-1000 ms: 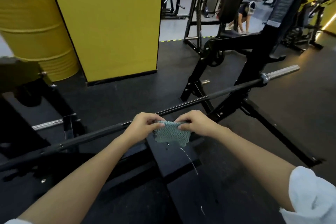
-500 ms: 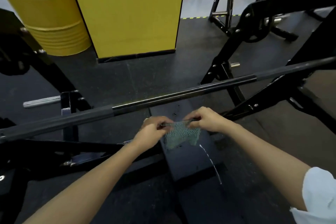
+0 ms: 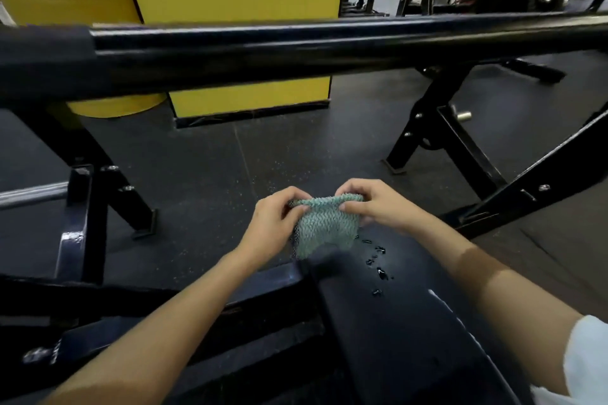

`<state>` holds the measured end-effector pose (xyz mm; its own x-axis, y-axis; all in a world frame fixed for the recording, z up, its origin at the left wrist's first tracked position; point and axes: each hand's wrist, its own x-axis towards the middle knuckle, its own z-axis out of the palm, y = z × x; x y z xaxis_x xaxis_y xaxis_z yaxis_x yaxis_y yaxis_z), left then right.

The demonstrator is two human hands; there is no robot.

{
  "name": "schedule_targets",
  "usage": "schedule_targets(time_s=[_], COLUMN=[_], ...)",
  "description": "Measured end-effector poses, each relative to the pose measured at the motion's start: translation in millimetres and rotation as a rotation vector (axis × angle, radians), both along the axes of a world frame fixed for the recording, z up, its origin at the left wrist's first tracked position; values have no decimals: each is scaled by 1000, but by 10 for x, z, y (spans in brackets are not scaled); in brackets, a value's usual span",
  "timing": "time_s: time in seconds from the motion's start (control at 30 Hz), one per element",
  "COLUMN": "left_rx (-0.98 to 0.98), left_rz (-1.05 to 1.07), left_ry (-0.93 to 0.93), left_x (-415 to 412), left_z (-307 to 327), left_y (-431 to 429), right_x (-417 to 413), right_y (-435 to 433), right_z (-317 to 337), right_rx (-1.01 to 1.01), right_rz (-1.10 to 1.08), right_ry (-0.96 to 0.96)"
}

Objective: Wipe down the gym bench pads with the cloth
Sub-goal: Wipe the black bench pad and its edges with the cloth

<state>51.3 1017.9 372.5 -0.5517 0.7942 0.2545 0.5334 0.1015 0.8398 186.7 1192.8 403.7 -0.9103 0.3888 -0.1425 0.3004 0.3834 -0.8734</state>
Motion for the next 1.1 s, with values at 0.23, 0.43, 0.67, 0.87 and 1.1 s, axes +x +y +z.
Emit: schedule_targets(time_s=[0.23, 0.43, 0.67, 0.87, 1.1], left_rx=[-58, -317, -462, -621, -640], left_rz=[116, 93, 47, 39, -49], left_ry=[97, 198, 245, 375, 404], left_x=[-359, -431, -302, -297, -360], left_z=[-325, -763, -970, -988, -963], left_y=[331, 266, 233, 304, 434], right_x=[-626, -660, -846, -939, -636], right_y=[395, 295, 17, 6, 462], right_z=[-292, -763, -1057, -1182, -1207], right_rx=[130, 573, 733, 781, 799], right_rz=[-194, -157, 99, 189, 138], right_ry=[35, -66, -112, -238, -297])
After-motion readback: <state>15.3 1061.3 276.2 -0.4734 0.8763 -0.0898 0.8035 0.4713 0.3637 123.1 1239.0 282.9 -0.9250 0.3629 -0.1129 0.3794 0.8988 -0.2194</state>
